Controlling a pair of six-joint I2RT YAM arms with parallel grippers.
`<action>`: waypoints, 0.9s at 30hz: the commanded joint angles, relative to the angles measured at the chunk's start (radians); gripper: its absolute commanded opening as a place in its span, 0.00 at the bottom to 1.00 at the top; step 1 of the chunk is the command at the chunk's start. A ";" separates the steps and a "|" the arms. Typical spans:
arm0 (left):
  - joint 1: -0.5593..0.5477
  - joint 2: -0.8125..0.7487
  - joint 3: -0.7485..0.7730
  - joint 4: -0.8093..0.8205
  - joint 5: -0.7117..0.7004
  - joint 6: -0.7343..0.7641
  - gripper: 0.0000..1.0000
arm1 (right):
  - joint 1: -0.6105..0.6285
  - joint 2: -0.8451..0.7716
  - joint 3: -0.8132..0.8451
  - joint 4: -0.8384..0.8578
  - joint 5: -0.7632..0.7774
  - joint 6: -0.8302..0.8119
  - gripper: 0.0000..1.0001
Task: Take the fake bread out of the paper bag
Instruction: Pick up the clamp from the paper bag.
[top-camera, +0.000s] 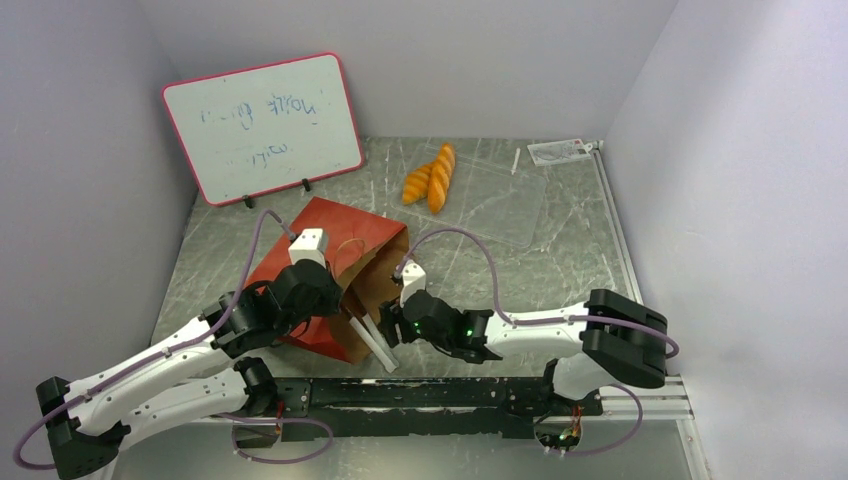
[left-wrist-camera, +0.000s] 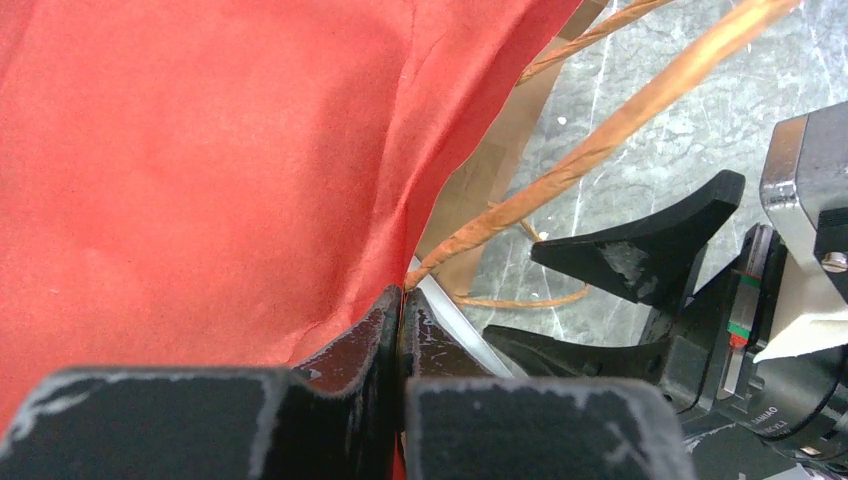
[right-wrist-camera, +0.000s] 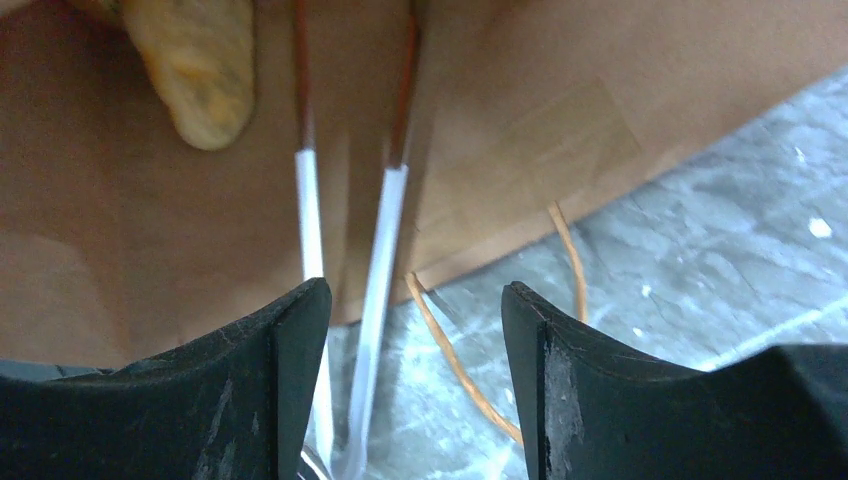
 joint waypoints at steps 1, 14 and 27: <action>-0.002 -0.005 0.005 0.017 0.032 -0.013 0.07 | 0.005 0.026 -0.012 0.212 -0.022 0.017 0.67; -0.002 -0.047 -0.022 0.008 0.044 -0.035 0.07 | 0.008 0.138 -0.058 0.406 -0.110 0.066 0.69; -0.002 -0.055 -0.014 -0.002 0.055 -0.025 0.07 | 0.007 0.268 -0.082 0.591 -0.160 0.093 0.71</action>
